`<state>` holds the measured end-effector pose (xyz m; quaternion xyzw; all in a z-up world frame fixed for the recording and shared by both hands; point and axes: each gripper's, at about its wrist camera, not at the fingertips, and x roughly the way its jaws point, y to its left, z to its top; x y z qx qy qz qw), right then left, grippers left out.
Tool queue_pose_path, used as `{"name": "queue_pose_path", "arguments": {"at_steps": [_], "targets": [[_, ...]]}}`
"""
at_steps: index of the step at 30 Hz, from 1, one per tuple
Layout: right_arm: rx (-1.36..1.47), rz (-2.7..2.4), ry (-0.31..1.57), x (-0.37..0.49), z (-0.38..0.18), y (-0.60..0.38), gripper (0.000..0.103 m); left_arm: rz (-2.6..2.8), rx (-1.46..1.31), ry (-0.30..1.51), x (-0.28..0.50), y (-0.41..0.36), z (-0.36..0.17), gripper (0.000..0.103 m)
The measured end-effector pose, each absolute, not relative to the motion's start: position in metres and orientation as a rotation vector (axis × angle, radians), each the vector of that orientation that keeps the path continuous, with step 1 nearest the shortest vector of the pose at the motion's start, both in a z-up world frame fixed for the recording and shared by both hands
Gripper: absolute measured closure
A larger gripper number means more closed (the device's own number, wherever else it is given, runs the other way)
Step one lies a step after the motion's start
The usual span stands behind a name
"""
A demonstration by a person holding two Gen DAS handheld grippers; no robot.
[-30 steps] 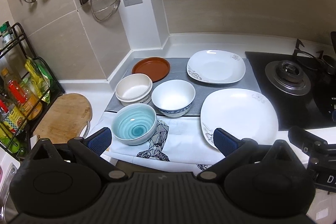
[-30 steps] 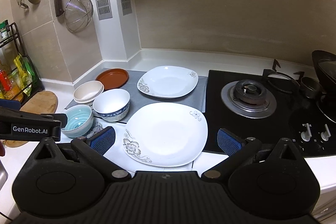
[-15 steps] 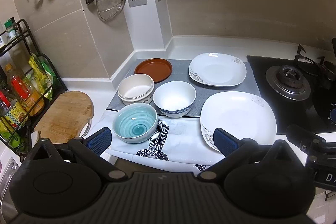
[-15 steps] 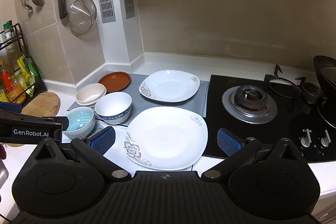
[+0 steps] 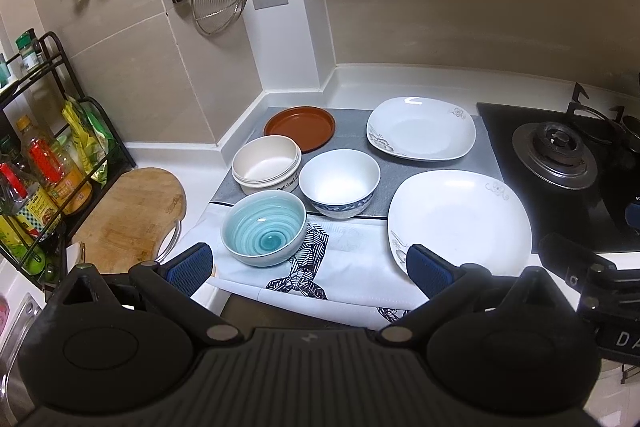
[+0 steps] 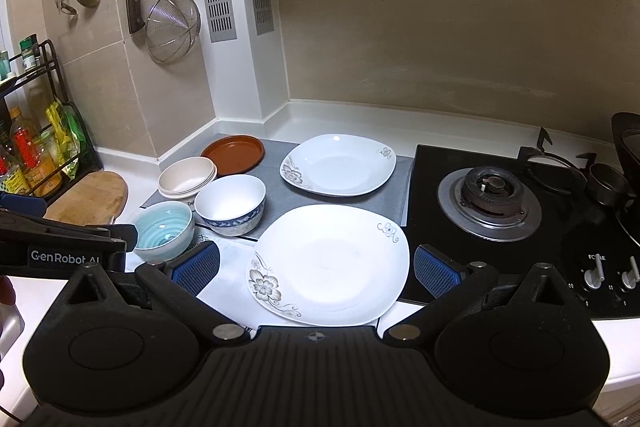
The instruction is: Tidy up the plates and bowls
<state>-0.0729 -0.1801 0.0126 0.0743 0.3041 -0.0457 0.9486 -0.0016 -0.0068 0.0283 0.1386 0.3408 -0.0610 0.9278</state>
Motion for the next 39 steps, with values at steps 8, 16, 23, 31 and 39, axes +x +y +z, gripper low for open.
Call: {"name": "queue_pose_path", "arguments": {"at_steps": [8, 16, 23, 31, 39], "targets": [[0.147, -0.09, 0.623, -0.072, 0.014, -0.181, 0.0, -0.128, 0.284, 0.699, -0.001, -0.008, 0.029, 0.0], [0.152, -0.091, 0.626, -0.07, 0.013, -0.181, 0.0, -0.128, 0.287, 0.704, 0.002, -0.011, 0.028, 0.0], [0.151, -0.086, 0.632, -0.067, 0.012, -0.182, 0.0, -0.124, 0.285, 0.71, 0.005, -0.012, 0.026, 0.0], [0.159, -0.08, 0.634, -0.059, 0.01, -0.185, 0.0, -0.102, 0.273, 0.719, 0.014, -0.012, 0.025, 0.0], [0.167, -0.065, 0.64, -0.048, 0.008, -0.191, 0.0, -0.084, 0.268, 0.733, 0.022, -0.017, 0.024, 0.0]]}}
